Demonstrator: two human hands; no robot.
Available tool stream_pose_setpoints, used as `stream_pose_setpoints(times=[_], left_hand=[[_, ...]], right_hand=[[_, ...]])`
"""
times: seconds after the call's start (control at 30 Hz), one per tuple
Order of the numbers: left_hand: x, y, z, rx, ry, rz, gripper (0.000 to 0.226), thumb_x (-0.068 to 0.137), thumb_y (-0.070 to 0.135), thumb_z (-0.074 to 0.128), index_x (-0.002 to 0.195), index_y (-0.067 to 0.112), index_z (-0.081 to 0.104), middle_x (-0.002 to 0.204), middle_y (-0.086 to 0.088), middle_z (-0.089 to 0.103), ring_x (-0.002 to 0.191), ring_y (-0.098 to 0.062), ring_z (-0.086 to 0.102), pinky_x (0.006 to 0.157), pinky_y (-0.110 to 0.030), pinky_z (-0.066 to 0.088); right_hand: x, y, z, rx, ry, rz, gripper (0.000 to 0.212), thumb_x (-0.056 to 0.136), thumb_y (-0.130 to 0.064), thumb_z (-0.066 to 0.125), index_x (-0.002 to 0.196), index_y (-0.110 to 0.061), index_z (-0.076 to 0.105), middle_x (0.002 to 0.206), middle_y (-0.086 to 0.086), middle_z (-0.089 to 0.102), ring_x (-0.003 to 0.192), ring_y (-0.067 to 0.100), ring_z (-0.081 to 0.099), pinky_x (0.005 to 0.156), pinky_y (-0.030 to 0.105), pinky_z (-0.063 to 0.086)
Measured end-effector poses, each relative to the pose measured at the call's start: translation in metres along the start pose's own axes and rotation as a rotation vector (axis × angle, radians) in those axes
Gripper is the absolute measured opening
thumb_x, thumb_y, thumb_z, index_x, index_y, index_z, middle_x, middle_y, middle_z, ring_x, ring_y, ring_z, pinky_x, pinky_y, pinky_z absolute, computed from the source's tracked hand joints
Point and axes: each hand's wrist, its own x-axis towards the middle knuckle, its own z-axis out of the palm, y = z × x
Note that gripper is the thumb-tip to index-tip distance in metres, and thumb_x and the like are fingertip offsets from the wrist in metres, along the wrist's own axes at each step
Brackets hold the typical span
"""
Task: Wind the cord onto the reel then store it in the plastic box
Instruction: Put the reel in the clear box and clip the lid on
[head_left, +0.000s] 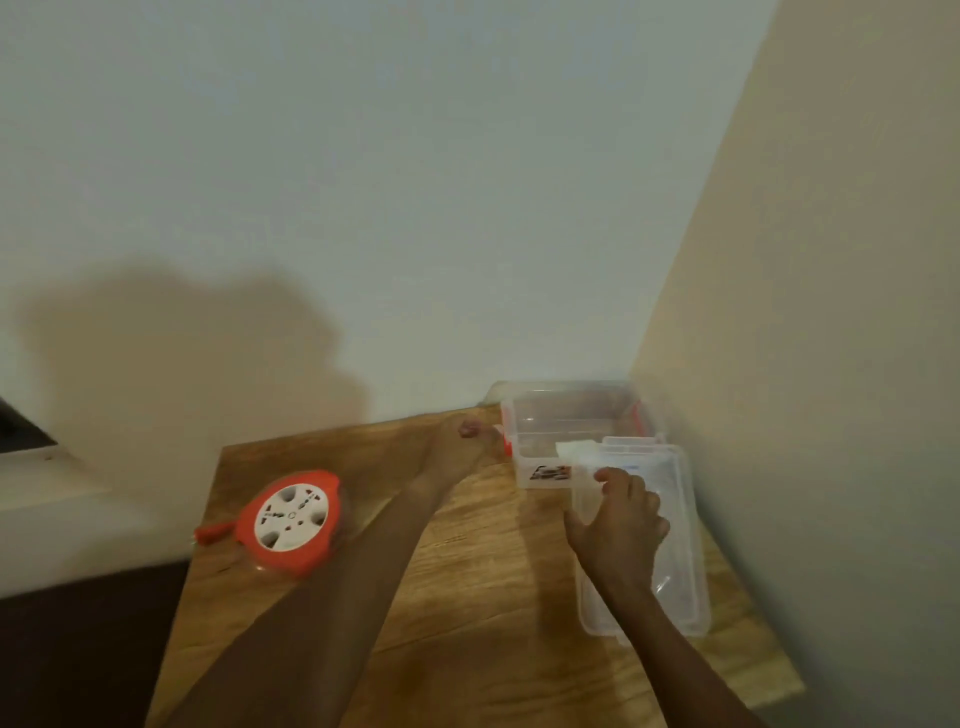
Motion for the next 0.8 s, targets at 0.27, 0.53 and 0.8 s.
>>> stream_pose_setpoints(times=[0.27, 0.53, 0.8], left_hand=[[0.023, 0.014, 0.069, 0.078, -0.03, -0.276, 0.052, 0.095, 0.018, 0.075, 0.139, -0.002, 0.056, 0.134, -0.021, 0.067, 0.108, -0.035, 0.069, 0.081, -0.039, 0.057], [0.019, 0.007, 0.071, 0.075, 0.123, -0.304, 0.039, 0.095, -0.007, 0.066, 0.133, -0.012, 0.057, 0.131, -0.028, 0.064, 0.085, -0.028, 0.072, 0.045, -0.019, 0.057], [0.004, 0.005, -0.011, 0.06, 0.282, -0.214, 0.02, 0.088, -0.007, 0.069, 0.107, -0.014, 0.07, 0.105, -0.031, 0.074, 0.082, -0.039, 0.077, 0.071, -0.044, 0.068]], right_hand=[[0.017, 0.039, -0.001, -0.067, -0.319, -0.238, 0.035, 0.082, -0.057, 0.058, 0.1, -0.027, 0.061, 0.081, -0.012, 0.066, 0.071, 0.004, 0.063, 0.06, 0.015, 0.036], [0.018, 0.041, 0.0, -0.067, -0.385, -0.322, 0.018, 0.084, -0.029, 0.058, 0.1, -0.022, 0.063, 0.086, -0.009, 0.068, 0.072, 0.007, 0.064, 0.064, 0.016, 0.041], [-0.037, 0.01, -0.008, -0.142, -0.441, -0.921, 0.021, 0.076, -0.025, 0.07, 0.096, -0.023, 0.065, 0.074, -0.004, 0.066, 0.061, 0.015, 0.061, 0.059, 0.03, 0.05]])
